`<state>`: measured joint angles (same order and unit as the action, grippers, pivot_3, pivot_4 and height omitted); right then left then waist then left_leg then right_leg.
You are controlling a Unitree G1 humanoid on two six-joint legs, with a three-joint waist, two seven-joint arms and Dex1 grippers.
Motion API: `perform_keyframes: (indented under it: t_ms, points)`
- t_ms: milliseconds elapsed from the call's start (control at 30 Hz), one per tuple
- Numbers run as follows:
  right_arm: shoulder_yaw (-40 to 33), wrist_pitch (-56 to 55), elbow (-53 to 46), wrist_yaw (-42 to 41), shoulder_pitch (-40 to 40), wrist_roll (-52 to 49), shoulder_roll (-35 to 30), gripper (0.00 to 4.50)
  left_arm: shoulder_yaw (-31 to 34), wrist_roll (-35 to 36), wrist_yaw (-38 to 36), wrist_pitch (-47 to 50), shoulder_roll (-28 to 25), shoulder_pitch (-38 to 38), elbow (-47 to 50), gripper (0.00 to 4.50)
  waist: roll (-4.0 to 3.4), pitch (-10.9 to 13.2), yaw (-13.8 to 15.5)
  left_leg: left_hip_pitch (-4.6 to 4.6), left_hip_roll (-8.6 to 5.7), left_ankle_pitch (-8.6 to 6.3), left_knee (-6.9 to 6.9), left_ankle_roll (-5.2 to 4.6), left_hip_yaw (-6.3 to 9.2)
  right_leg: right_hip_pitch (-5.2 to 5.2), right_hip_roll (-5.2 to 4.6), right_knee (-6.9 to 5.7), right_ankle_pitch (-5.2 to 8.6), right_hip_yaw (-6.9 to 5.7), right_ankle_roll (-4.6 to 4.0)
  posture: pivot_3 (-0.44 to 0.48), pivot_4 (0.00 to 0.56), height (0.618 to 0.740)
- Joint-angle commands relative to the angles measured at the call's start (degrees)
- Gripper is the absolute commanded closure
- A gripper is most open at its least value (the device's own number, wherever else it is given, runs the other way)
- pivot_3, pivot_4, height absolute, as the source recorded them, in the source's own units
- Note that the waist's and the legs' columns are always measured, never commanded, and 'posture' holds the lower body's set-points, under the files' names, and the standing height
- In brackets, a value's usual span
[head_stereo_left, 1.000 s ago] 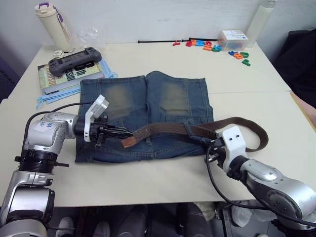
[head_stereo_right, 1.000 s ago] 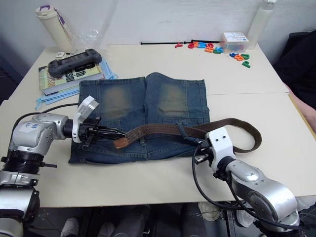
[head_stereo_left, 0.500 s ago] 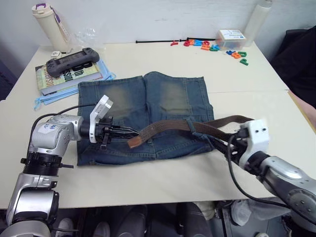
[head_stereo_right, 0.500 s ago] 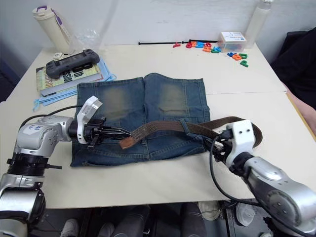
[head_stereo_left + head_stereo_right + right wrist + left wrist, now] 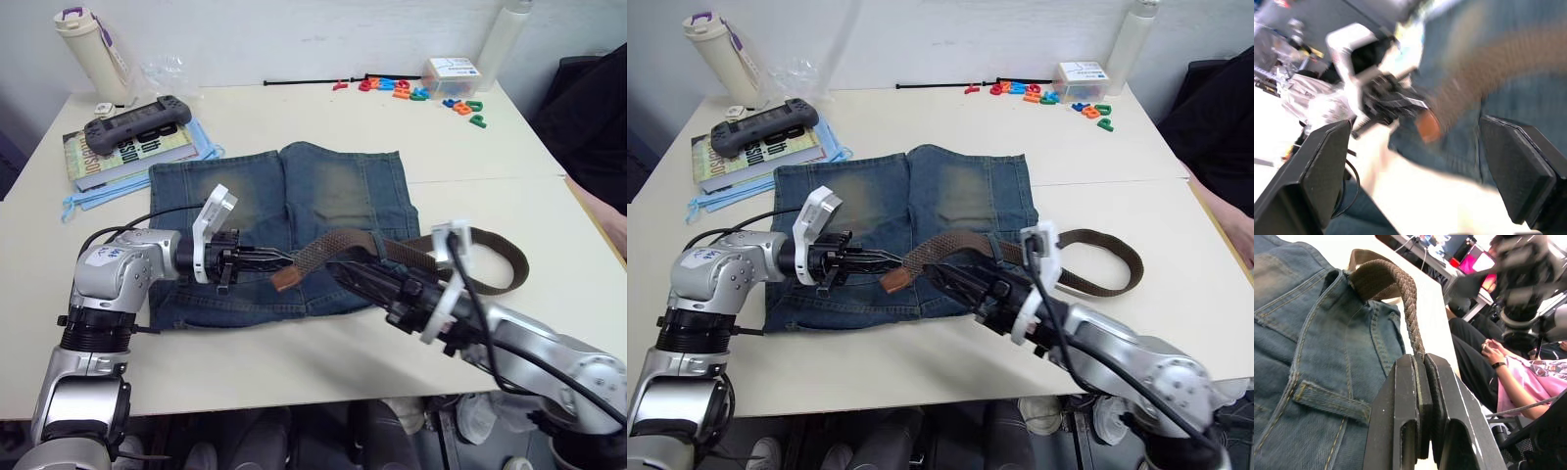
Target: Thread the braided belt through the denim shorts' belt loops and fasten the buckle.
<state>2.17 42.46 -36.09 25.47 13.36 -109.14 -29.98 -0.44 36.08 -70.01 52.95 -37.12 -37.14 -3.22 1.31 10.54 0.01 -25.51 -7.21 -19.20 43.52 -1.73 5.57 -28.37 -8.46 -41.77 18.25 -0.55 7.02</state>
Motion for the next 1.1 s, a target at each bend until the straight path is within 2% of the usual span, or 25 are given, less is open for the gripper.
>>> perform_keyframes:
  t_ms: [33,300,467,567,800,833,933,1100]
  points:
    - [2.5,-2.3,2.9,-0.7,2.1,2.0,3.4,0.04,1.9,2.4,0.5,0.9,-0.4,-0.5,2.4,4.5,0.0,0.0,0.0,0.0,0.0,0.0,0.01,0.0,0.0,0.01,0.01,0.0,0.0,0.0,0.0,0.0,0.15,0.657]
    - [3.1,-4.7,9.1,-2.6,7.5,7.1,10.9,0.04,2.7,4.2,1.6,2.1,-1.2,1.1,4.7,4.5,0.0,0.0,-0.3,0.03,0.02,0.03,-0.01,0.05,0.0,-0.1,0.08,-0.14,0.0,0.02,-0.01,0.0,0.15,0.657]
    - [1.8,-5.3,10.2,-3.4,7.7,8.2,12.5,0.04,3.1,4.5,2.6,2.5,-1.6,1.8,5.4,4.5,0.0,0.0,-0.2,0.02,0.0,0.02,-0.01,0.05,0.0,-0.11,0.08,-0.14,0.01,0.02,-0.02,0.0,0.15,0.657]
    - [2.1,-4.9,9.8,-3.8,6.7,9.0,12.6,0.84,3.3,4.4,3.2,2.4,-1.5,1.5,5.0,4.5,0.0,0.0,-0.2,0.02,0.0,0.02,-0.02,0.05,0.0,-0.11,0.08,-0.14,0.01,0.02,-0.02,0.0,0.15,0.657]
    - [2.7,-4.7,9.7,-3.8,6.3,11.8,14.2,4.24,3.2,4.8,3.9,2.2,-1.3,1.5,5.4,4.5,0.0,0.0,-0.3,0.03,0.01,0.03,-0.02,0.06,0.0,-0.13,0.09,-0.17,0.01,0.04,-0.02,0.0,0.15,0.657]
    - [2.7,-4.8,9.8,-3.7,6.4,12.3,14.4,4.45,3.2,4.7,4.0,2.0,-1.3,1.7,5.5,4.5,0.0,0.0,-0.3,0.03,0.01,0.03,-0.02,0.06,0.0,-0.13,0.09,-0.17,0.01,0.04,-0.02,0.0,0.15,0.657]
    - [2.3,-5.0,10.1,-3.6,6.7,13.6,15.3,4.45,3.3,4.6,4.2,1.6,-1.4,2.2,5.6,4.5,0.0,0.0,-0.3,0.02,0.01,0.03,-0.02,0.06,-0.01,-0.13,0.09,-0.17,0.01,0.04,-0.02,0.0,0.15,0.657]
    - [0.0,-6.9,9.8,-1.2,6.9,15.6,16.9,4.5,6.8,1.7,8.3,-5.1,-1.6,5.1,6.0,2.55,0.0,0.0,-0.4,0.03,0.01,0.03,-0.03,0.06,-0.01,-0.15,0.09,-0.18,0.01,0.05,-0.02,0.0,0.15,0.657]
